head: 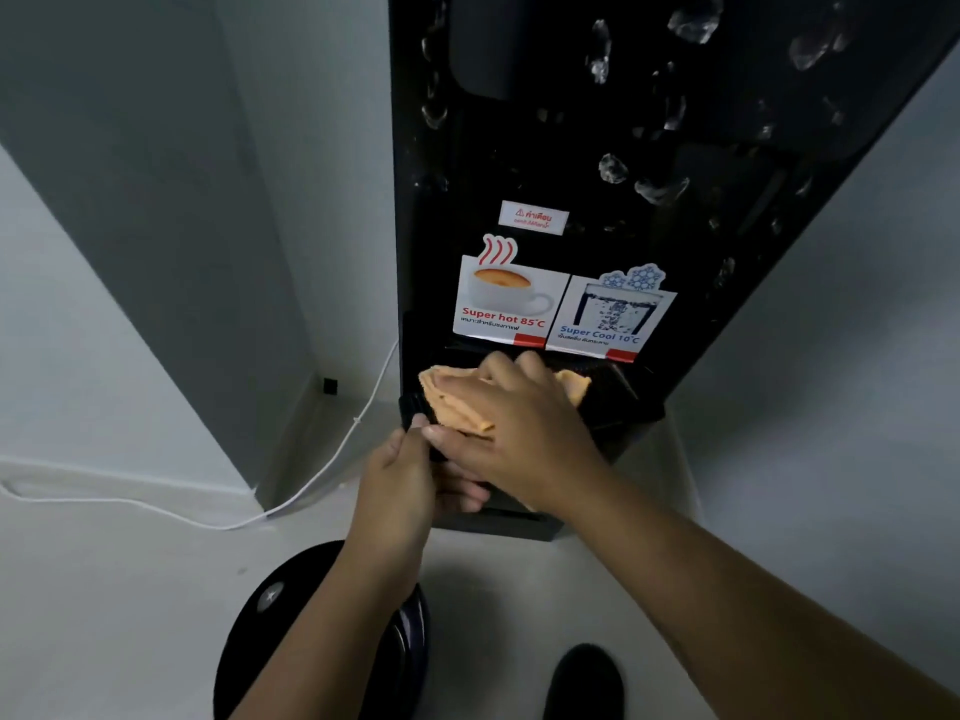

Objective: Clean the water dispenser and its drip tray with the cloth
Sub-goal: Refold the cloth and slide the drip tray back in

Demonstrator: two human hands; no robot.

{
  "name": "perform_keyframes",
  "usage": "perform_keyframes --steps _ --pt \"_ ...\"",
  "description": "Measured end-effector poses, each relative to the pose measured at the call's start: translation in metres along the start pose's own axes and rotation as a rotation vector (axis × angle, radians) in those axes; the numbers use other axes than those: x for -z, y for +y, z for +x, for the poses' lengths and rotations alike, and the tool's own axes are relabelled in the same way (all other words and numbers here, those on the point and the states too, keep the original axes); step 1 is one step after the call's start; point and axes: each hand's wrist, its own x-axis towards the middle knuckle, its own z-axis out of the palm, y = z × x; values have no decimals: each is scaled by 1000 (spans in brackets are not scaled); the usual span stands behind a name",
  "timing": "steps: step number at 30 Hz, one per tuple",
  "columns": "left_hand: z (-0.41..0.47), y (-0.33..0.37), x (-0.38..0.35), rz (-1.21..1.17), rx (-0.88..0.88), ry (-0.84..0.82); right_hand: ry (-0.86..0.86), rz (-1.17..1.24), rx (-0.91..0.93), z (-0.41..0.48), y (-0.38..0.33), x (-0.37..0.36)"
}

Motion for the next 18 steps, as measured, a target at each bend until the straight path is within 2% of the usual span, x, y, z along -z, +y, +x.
perform_keyframes --steps 2,5,6,7,11,13,14,15,18 --pt "0 -4 1 -20 -5 9 98 -70 -27 -13 22 0" --pt "0 -8 -1 -16 -21 -12 345 -120 -382 -33 72 9" --pt "-1 -10 -2 -18 -27 -16 385 -120 -463 -32 74 7" --pt "0 -10 -3 -31 -36 -10 395 -114 -463 -25 66 1" --pt "2 -8 -6 -30 -52 56 211 40 -91 -7 -8 -27" --pt "0 -8 -6 -4 -58 69 149 71 25 -16 0 -20" --pt "-1 -9 -5 1 -69 76 161 35 14 -23 20 -14" --pt "-2 -8 -3 10 -83 82 190 -19 -68 -29 41 -6" --pt "-3 -9 -1 45 -97 69 325 -140 -539 -27 79 10"
